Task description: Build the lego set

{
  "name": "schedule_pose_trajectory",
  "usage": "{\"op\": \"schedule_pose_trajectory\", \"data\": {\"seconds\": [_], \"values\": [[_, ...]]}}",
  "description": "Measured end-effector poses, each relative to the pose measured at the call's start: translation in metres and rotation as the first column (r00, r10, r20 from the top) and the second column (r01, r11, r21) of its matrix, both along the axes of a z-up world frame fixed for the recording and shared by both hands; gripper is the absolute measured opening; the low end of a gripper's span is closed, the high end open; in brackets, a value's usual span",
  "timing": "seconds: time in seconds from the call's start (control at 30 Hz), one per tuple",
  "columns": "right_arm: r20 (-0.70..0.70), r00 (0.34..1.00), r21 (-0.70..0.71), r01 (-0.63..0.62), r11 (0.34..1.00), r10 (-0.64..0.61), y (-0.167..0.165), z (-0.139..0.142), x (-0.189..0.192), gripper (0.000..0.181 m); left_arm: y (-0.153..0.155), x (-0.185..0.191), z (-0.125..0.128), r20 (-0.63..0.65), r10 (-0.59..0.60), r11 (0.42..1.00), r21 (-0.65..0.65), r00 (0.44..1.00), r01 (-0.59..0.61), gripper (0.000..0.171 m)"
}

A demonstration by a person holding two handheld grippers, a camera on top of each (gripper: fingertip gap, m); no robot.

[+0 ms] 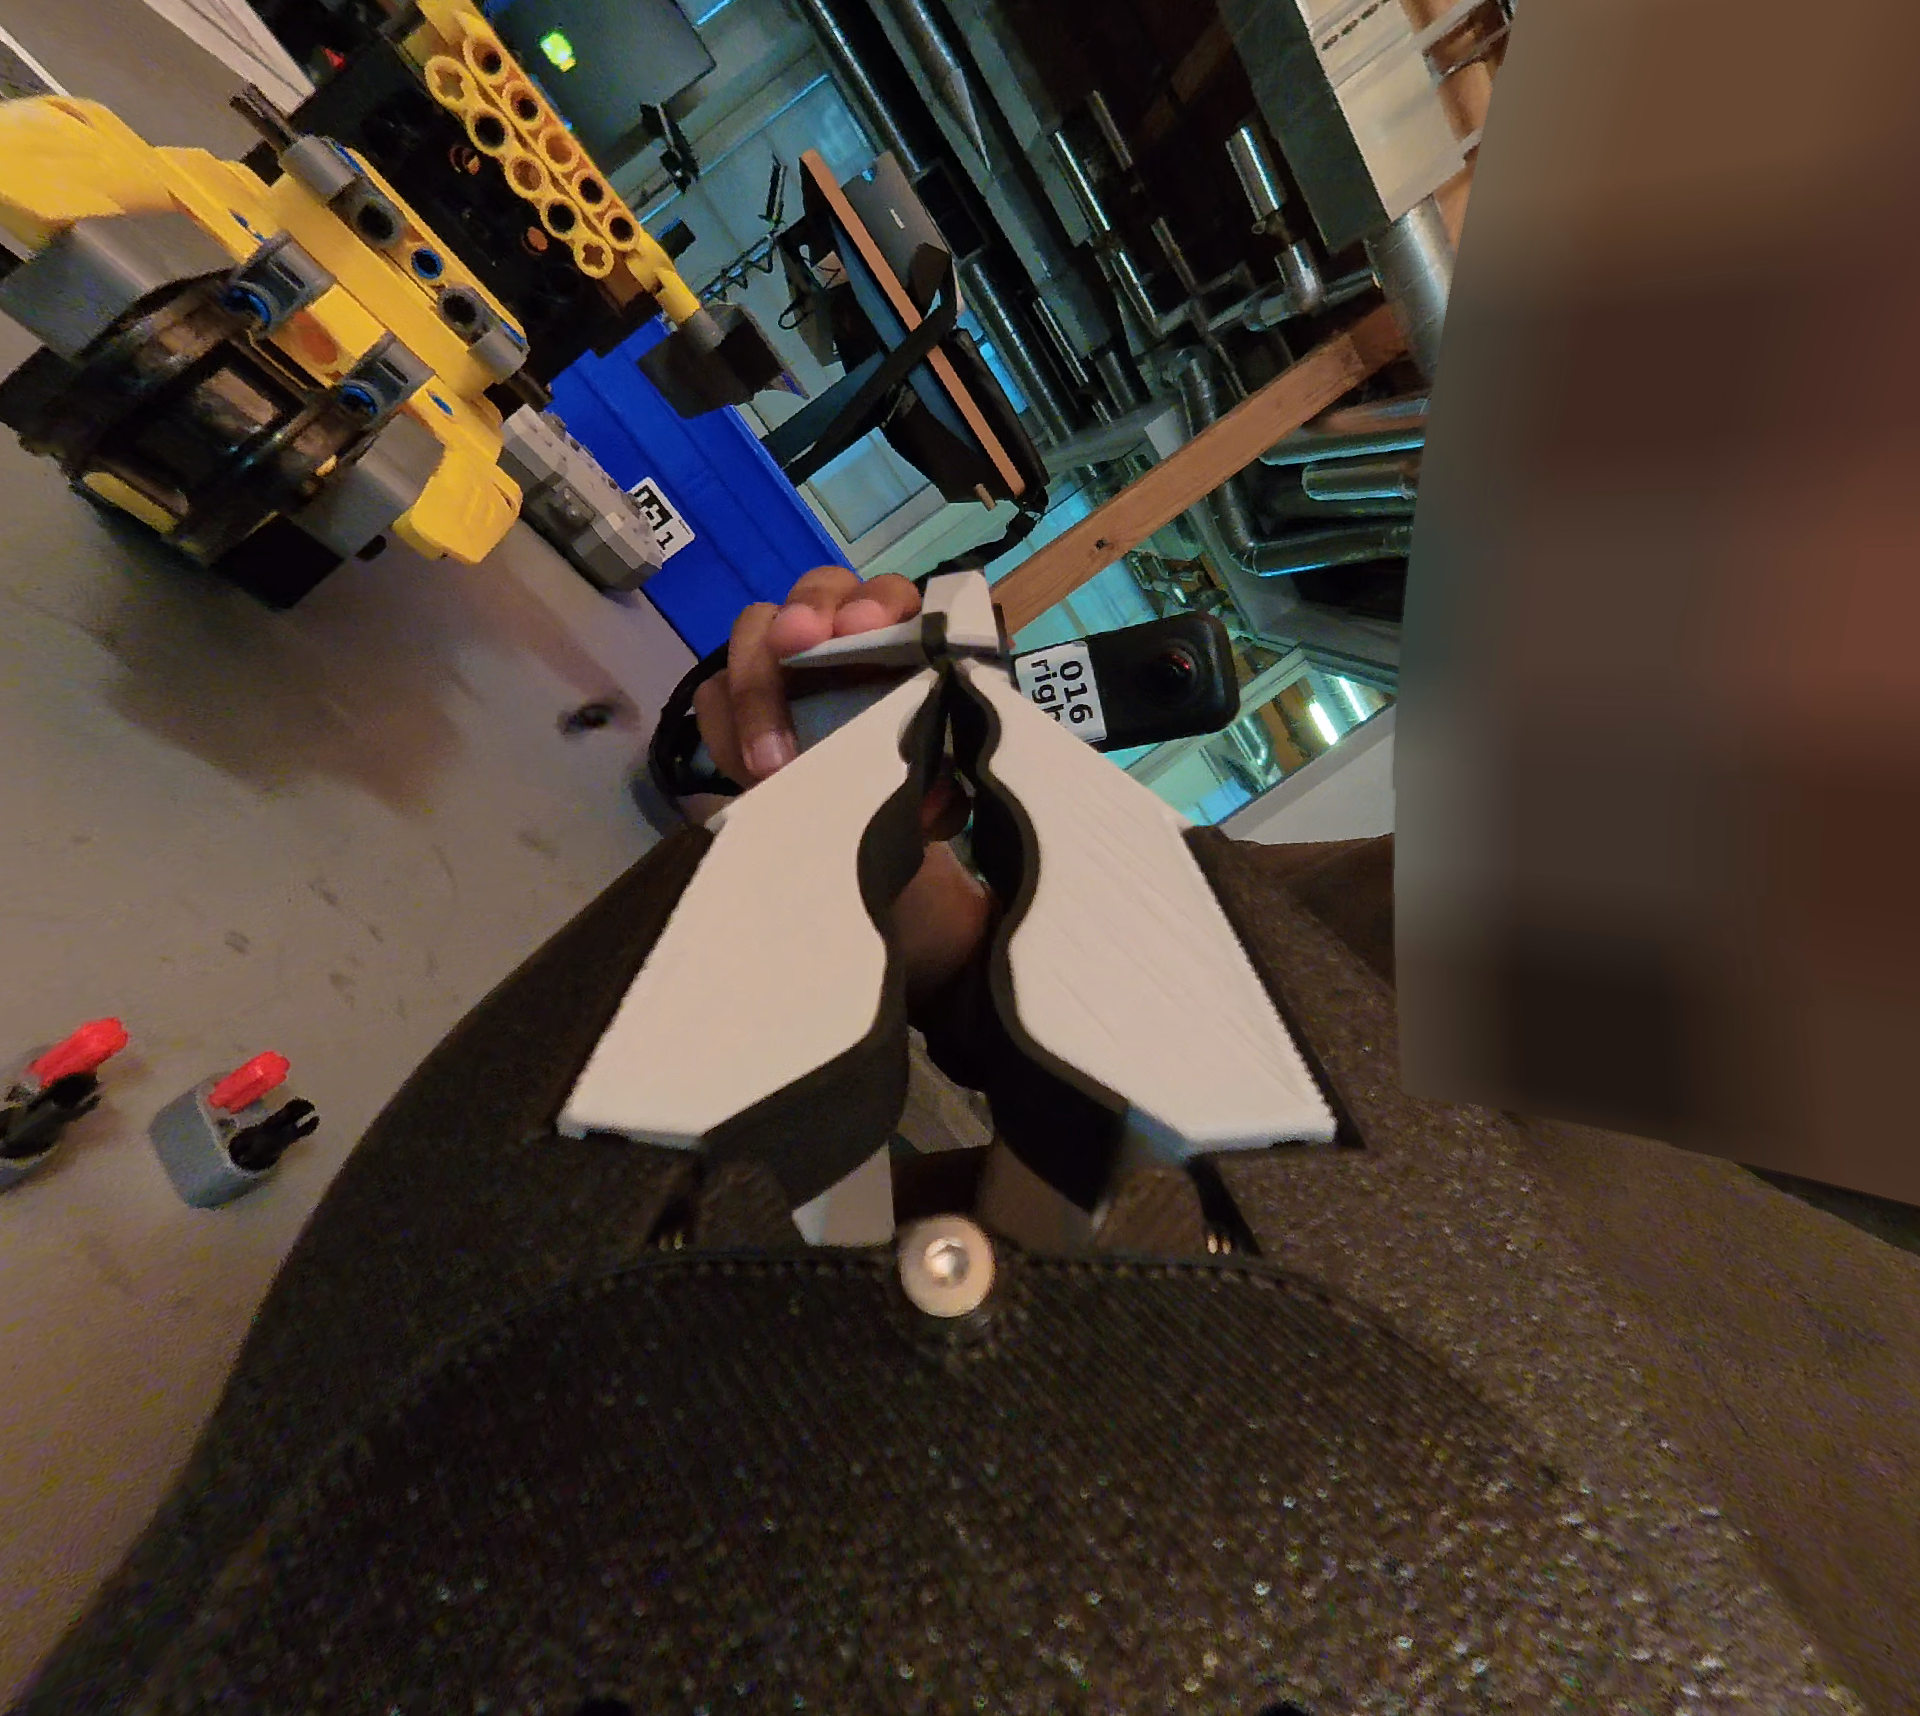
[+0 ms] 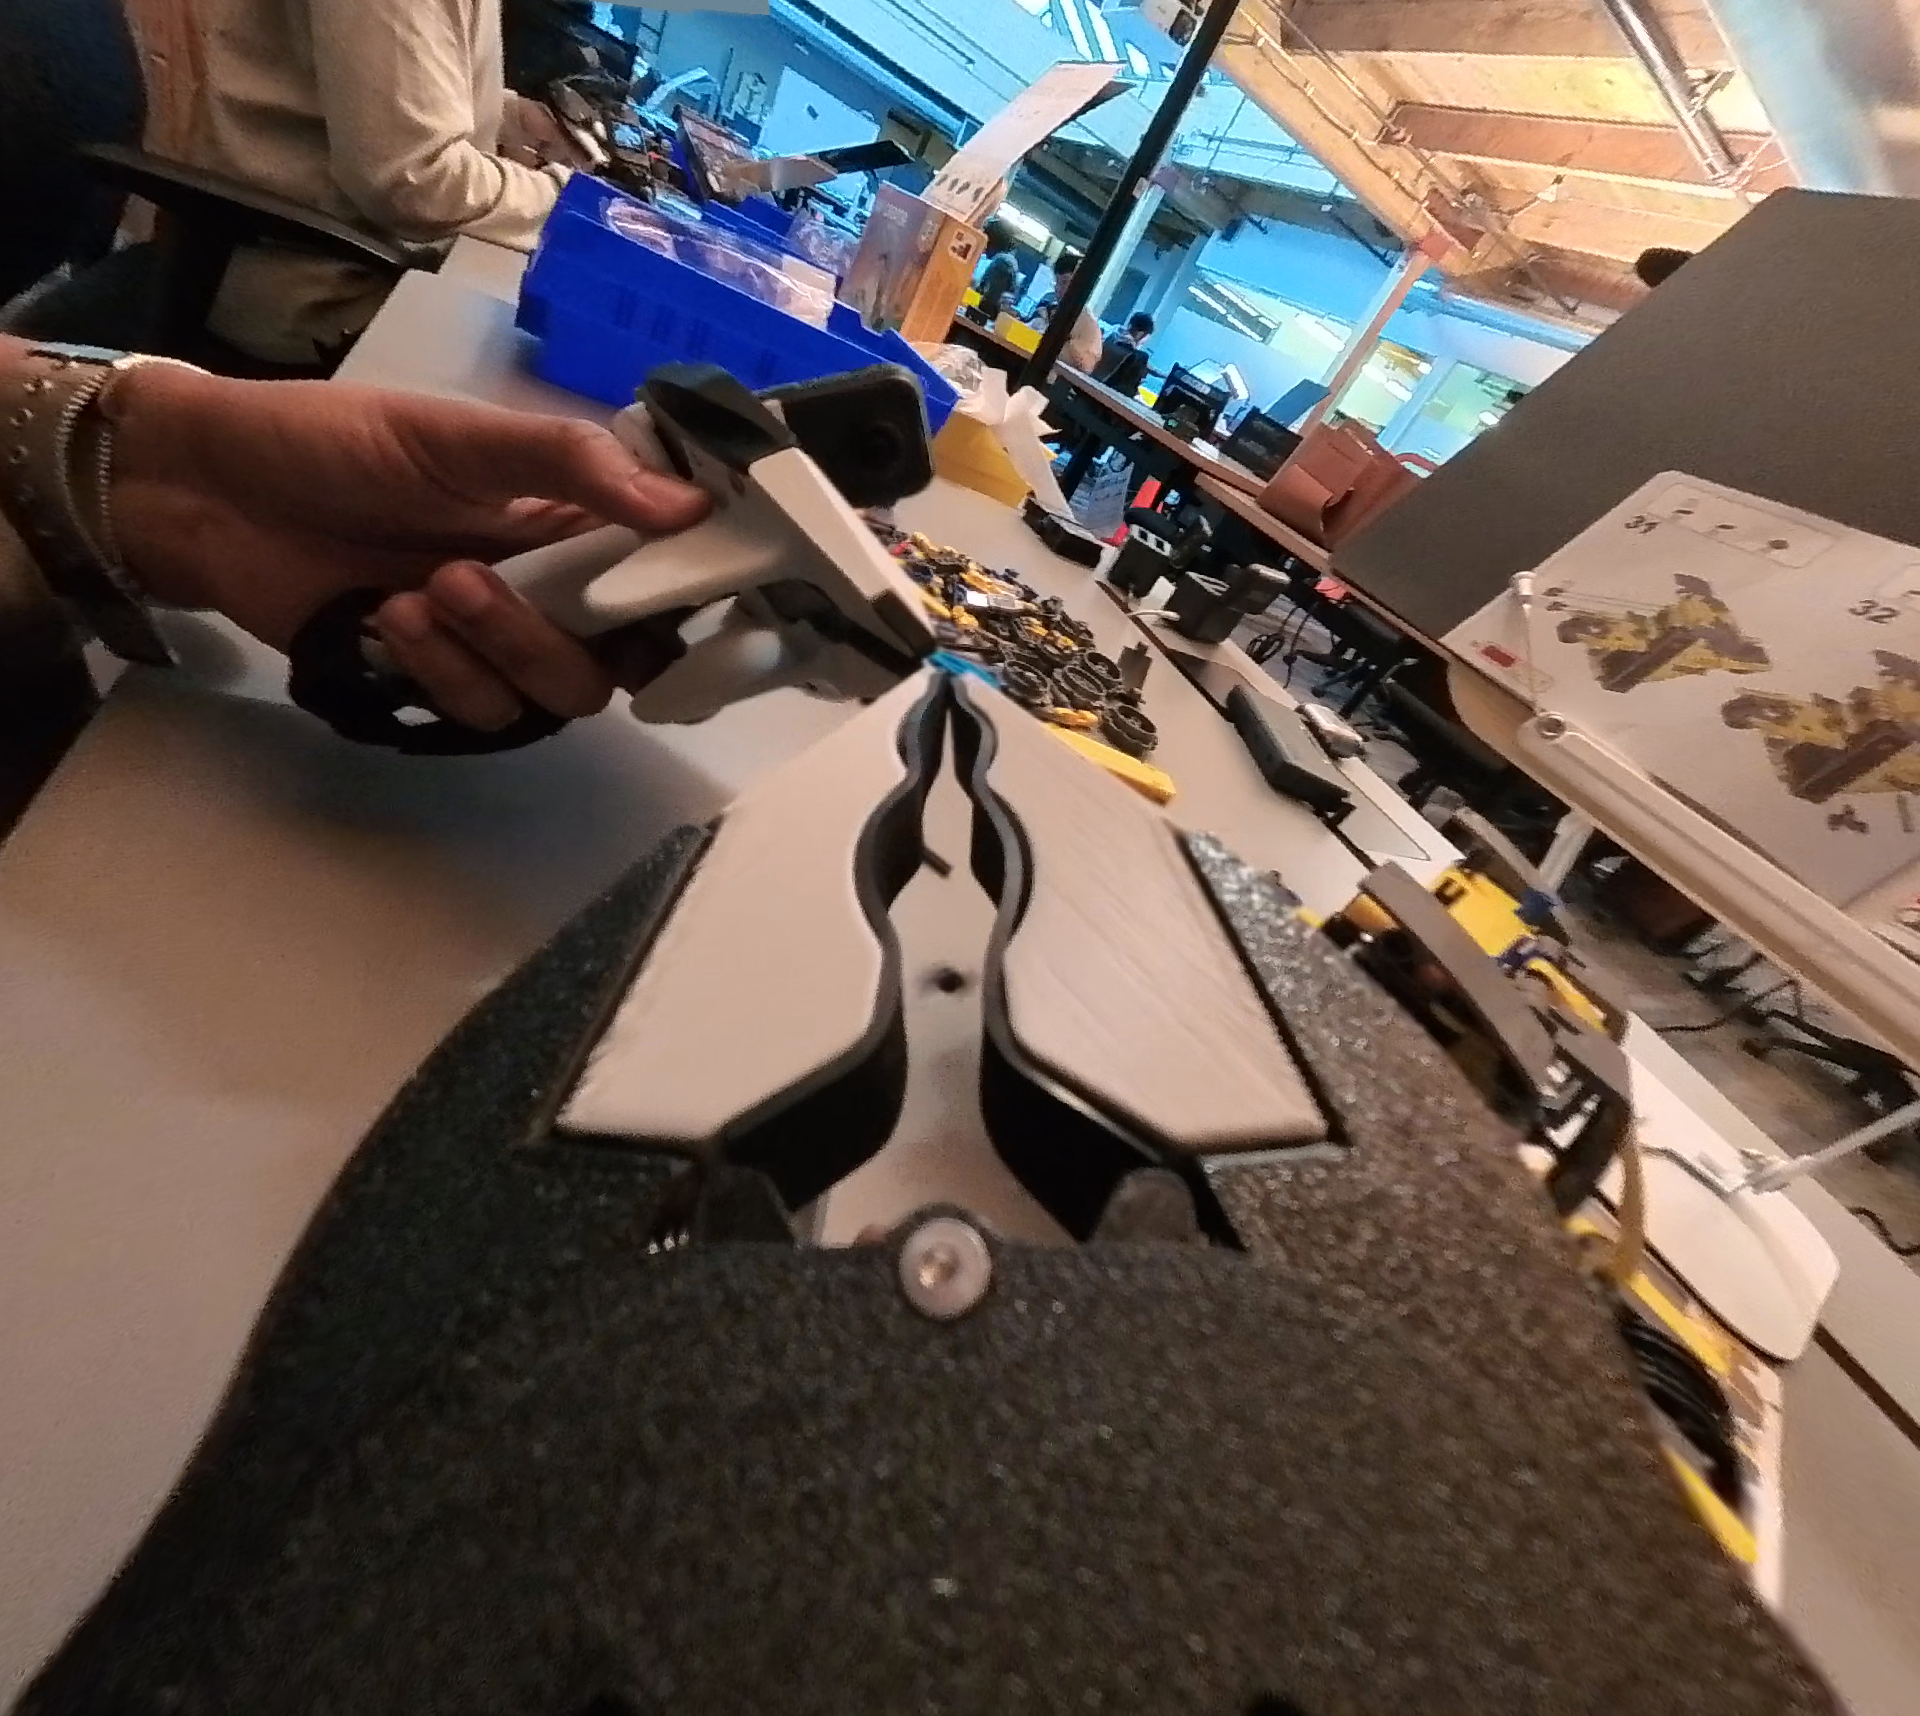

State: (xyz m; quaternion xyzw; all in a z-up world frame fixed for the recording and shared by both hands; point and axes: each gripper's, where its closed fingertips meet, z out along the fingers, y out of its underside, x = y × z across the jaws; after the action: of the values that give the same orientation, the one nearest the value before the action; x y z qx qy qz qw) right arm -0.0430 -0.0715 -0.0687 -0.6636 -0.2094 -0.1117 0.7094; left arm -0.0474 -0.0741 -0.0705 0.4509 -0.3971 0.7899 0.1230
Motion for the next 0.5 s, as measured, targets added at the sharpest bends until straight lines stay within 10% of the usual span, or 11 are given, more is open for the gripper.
{"op": "schedule_pose_trajectory", "data": {"seconds": [0.5], "values": [[-0.155,0.962,0.176,0.251,0.952,-0.225,-0.041,0.055,0.077,0.000,0.006,-0.001,-0.012,-0.001,0.093,0.968,0.234,0.996,-0.090,0.002]]}}
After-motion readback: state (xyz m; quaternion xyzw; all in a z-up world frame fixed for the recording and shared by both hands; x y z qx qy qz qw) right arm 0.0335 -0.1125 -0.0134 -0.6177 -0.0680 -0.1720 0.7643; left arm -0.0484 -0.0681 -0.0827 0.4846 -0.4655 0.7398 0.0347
